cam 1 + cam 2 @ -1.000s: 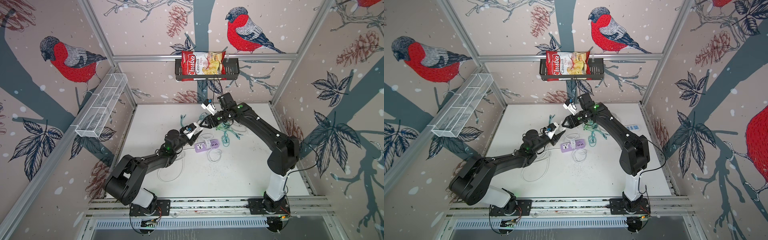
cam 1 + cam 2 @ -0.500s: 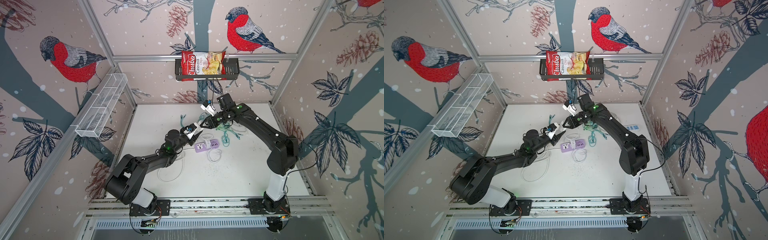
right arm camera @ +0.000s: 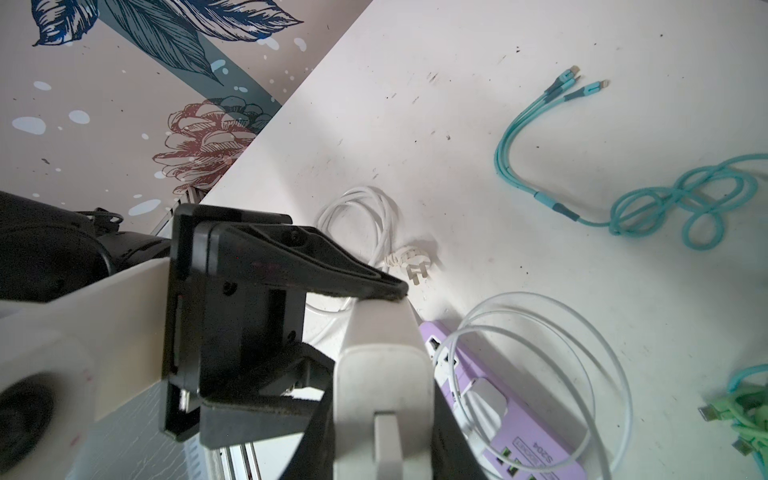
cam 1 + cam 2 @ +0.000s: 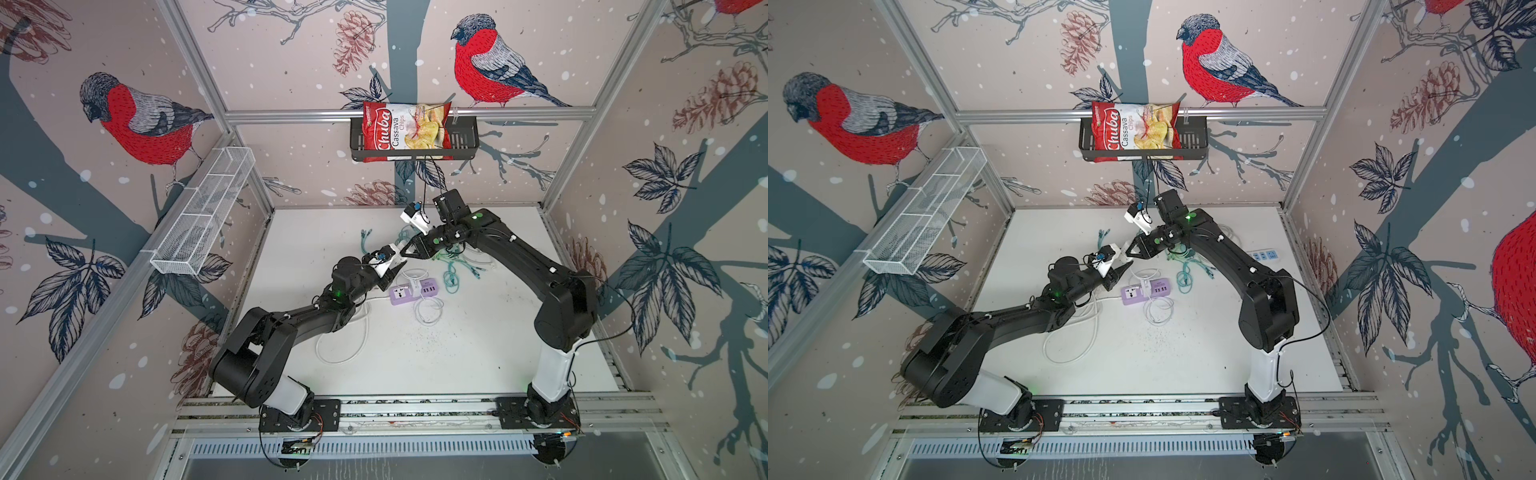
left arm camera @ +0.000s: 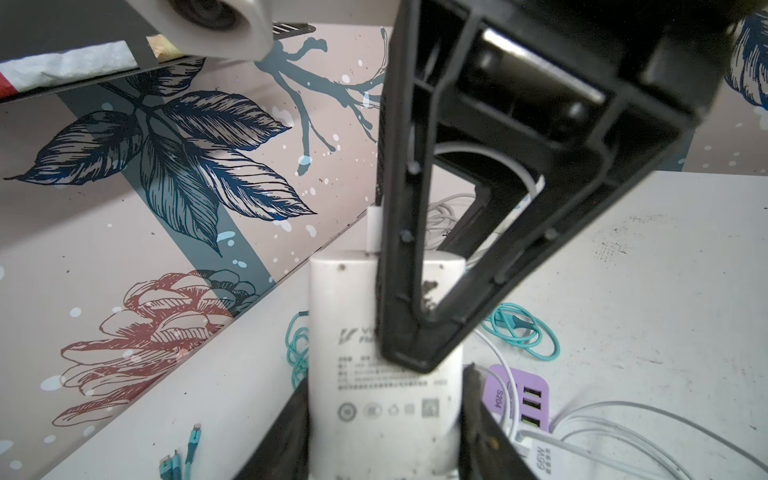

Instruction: Insert the plug

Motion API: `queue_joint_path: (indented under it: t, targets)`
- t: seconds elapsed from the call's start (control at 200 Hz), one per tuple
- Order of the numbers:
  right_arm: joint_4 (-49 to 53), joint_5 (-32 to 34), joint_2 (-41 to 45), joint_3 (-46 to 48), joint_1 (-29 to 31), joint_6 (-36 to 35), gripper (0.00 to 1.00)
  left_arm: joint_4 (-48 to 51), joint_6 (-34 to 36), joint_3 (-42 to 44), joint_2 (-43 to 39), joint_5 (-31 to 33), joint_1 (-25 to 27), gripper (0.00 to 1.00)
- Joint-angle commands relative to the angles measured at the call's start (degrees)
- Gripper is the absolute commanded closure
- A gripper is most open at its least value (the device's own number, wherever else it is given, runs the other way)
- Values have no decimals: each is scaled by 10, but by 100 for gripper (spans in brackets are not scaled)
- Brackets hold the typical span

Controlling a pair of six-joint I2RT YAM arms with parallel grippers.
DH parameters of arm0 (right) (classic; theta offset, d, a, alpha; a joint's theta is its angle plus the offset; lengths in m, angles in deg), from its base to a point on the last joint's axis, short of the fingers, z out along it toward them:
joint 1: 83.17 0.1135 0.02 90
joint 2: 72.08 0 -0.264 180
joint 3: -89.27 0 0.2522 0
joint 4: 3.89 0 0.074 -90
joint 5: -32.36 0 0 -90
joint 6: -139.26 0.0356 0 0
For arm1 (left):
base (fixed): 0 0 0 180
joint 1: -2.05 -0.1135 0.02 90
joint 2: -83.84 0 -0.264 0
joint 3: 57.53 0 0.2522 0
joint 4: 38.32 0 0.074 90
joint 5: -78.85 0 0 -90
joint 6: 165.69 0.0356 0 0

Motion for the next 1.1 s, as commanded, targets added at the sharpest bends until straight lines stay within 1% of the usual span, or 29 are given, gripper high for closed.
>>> queue_joint_path:
  t: [0.0,0.05,0.155,0.255,0.34,0.465,0.545,0.615,0.715,0.8,0.875,0.986,1.096]
  targets:
    - [-26,-9,14,-1,-11,27,87,-16,-7,-9,-2,17,2,42]
    - [-34,-4,19,-5,-18,37,87,-14,-9,-7,-7,30,2,37]
    - [-44,13,30,-15,-40,59,87,-6,-8,6,-29,53,2,35]
    - [-49,42,41,-23,-64,87,87,5,-18,21,-56,109,1,33]
    - [-45,51,49,-26,-83,100,86,18,-29,38,-80,156,2,31]
    - [-17,122,58,-37,-96,109,86,57,-70,46,-106,245,1,30]
    - [7,162,59,-49,-112,123,86,91,-97,45,-121,281,1,29]
    - [26,184,62,-61,-134,132,86,113,-116,48,-136,282,1,28]
    - [42,207,77,-77,-178,141,86,138,-141,52,-161,269,1,22]
    - [37,208,100,-77,-218,148,86,159,-150,54,-177,253,1,24]
    - [21,216,126,-65,-240,155,84,164,-155,59,-184,251,2,24]
    - [-3,227,160,-43,-254,163,83,162,-162,70,-183,261,2,24]
    - [5,230,167,-32,-245,157,83,184,-183,70,-175,250,1,26]
